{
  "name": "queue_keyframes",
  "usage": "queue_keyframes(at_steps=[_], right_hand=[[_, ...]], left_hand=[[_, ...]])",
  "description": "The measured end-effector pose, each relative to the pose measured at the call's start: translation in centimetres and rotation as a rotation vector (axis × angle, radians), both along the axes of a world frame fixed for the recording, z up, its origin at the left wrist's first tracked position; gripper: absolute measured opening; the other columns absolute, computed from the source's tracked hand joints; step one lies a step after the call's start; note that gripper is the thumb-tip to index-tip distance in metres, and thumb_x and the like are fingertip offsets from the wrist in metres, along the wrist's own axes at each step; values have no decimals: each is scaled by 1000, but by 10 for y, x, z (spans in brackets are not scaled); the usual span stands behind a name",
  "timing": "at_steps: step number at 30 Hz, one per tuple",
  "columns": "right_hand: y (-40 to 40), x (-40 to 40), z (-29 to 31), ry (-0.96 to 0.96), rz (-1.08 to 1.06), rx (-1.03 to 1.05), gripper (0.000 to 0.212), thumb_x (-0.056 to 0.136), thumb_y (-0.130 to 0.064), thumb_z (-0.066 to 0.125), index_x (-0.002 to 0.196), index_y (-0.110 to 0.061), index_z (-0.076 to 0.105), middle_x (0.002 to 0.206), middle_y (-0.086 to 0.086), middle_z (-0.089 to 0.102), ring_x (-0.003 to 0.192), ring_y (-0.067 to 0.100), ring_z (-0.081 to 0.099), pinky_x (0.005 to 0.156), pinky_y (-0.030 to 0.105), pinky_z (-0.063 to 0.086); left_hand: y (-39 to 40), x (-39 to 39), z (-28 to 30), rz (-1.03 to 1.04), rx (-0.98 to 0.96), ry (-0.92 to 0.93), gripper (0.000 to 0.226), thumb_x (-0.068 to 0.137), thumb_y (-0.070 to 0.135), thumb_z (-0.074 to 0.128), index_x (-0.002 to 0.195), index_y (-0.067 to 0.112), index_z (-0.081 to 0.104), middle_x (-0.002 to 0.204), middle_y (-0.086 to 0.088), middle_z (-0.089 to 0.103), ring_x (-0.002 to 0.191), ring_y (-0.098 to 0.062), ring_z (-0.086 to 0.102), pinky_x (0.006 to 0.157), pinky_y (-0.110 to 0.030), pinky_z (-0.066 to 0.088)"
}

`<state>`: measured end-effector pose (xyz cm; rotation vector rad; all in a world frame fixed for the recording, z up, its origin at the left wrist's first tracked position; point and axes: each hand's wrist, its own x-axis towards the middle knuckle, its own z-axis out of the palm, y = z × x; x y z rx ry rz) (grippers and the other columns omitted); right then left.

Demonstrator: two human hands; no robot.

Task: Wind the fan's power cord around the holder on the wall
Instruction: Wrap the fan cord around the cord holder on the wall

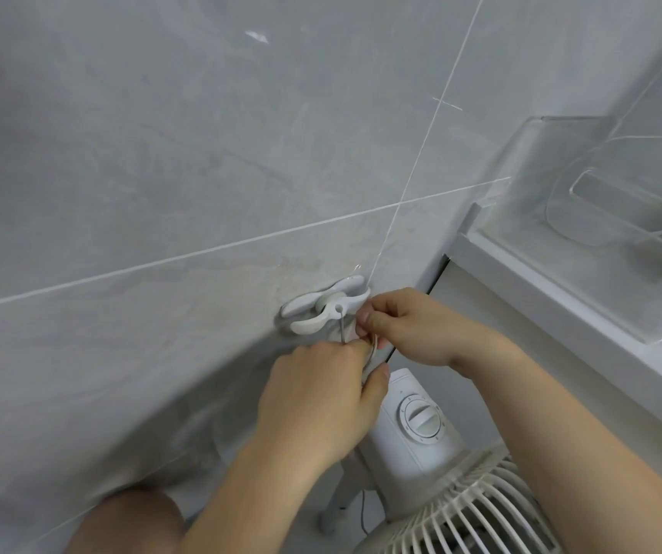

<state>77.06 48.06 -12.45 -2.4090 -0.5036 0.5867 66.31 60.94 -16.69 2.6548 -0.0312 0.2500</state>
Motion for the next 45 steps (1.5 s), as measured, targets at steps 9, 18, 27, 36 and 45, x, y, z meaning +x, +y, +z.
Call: queue_keyframes(at_steps=[9,18,27,36,45], right_hand=[[-1,7,1,373,-92,101,59,93,-38,57,124,13,60,107,28,76,102,38,76,114,53,47],[7,14,9,459,-245,264,32,95,-44,47,80,-16,53,65,-2,40,55,16,39,64,31,35],[9,5,11,-18,-253,303,24,88,-23,69,72,-7,62,64,-1,43,60,14,35,59,26,31],[16,-8,18,-312,-263,394,34,81,-5,72,71,-13,41,60,2,39,50,9,28,48,20,28],[10,-20,36,-19,-173,691,26,103,-11,44,101,-5,69,74,26,72,51,27,52,55,34,46]], left_hand=[[22,-5,13,-98,-365,-470,39,99,42,49,66,21,54,48,10,34,47,-11,37,45,-30,35],[32,-2,10,-43,-475,-620,49,91,27,58,53,19,29,49,8,21,45,-20,28,45,-28,23],[40,-8,11,-137,-330,-329,54,86,49,58,51,13,42,41,-2,36,44,-26,41,41,-27,28],[23,-14,26,-177,-358,-106,18,94,53,56,109,45,60,100,31,69,71,-4,68,66,-22,52],[20,-17,29,-153,-287,-68,31,94,56,54,123,47,47,136,30,50,82,-3,66,83,-38,56]])
